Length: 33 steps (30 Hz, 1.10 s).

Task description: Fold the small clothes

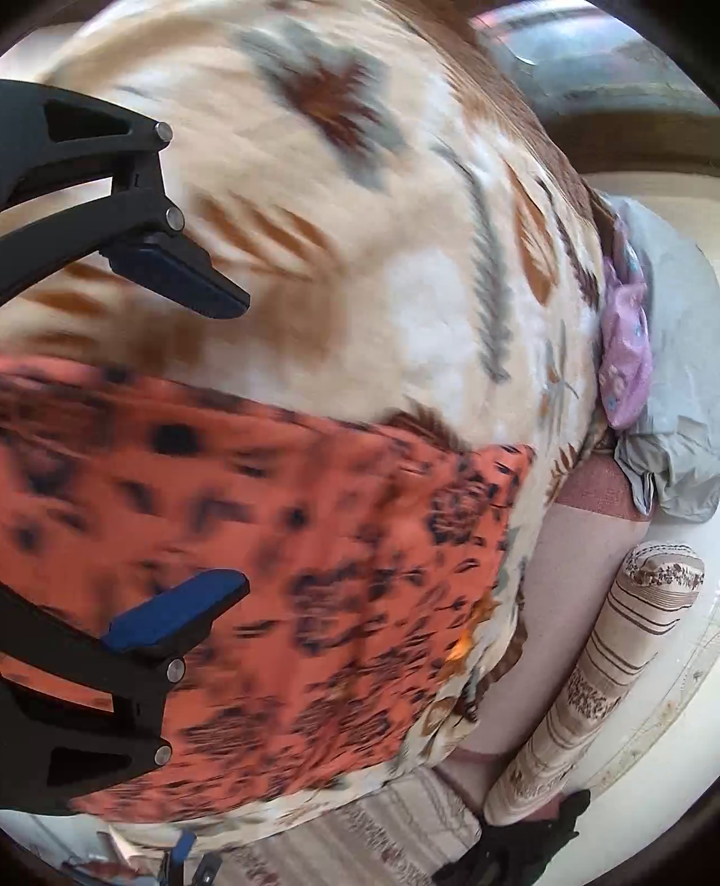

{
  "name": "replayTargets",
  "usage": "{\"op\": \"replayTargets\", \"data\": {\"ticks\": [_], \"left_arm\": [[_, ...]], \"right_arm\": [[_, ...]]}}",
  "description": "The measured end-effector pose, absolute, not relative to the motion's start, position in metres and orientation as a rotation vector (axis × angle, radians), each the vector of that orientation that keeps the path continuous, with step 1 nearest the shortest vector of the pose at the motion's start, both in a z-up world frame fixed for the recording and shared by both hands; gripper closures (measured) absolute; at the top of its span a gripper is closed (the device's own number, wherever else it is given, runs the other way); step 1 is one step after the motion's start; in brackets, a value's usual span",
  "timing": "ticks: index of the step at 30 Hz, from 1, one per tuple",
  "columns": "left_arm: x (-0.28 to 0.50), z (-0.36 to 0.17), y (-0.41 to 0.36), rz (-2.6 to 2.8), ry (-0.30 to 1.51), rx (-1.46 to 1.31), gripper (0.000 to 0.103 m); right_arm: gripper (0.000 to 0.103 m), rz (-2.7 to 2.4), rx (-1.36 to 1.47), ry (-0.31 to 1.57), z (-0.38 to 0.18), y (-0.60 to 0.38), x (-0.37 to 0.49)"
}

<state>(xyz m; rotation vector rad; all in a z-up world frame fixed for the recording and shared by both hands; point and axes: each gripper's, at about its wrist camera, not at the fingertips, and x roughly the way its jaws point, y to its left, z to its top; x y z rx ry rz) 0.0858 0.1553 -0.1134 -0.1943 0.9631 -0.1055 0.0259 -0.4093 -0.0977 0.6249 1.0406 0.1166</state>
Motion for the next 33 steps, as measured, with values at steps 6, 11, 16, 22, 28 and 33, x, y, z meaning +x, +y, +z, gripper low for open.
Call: {"op": "replayTargets", "data": {"ticks": [6,11,16,22,28,33], "left_arm": [[0.001,-0.137,0.181,-0.069,1.031,-0.335,0.011],[-0.014,-0.135,0.166,-0.106,1.016,-0.318,0.011],[-0.011,-0.146,0.157,-0.056,1.057,-0.238,0.014],[-0.015,-0.145,0.154,-0.016,1.068,-0.163,0.04],[-0.027,-0.125,0.15,-0.062,1.028,-0.161,0.047],[-0.015,-0.147,0.153,-0.047,1.111,-0.162,0.06]], "right_arm": [[0.006,0.243,0.898,1.01,-0.149,-0.44,-0.042],[0.007,0.336,0.908,1.012,-0.163,-0.418,-0.052],[0.007,0.363,0.922,0.973,-0.174,-0.418,-0.05],[0.007,0.379,0.851,0.931,-0.172,-0.409,-0.051],[0.009,0.347,0.803,0.989,-0.163,-0.4,-0.047],[0.042,0.372,0.784,1.011,-0.162,-0.393,-0.053]]}}
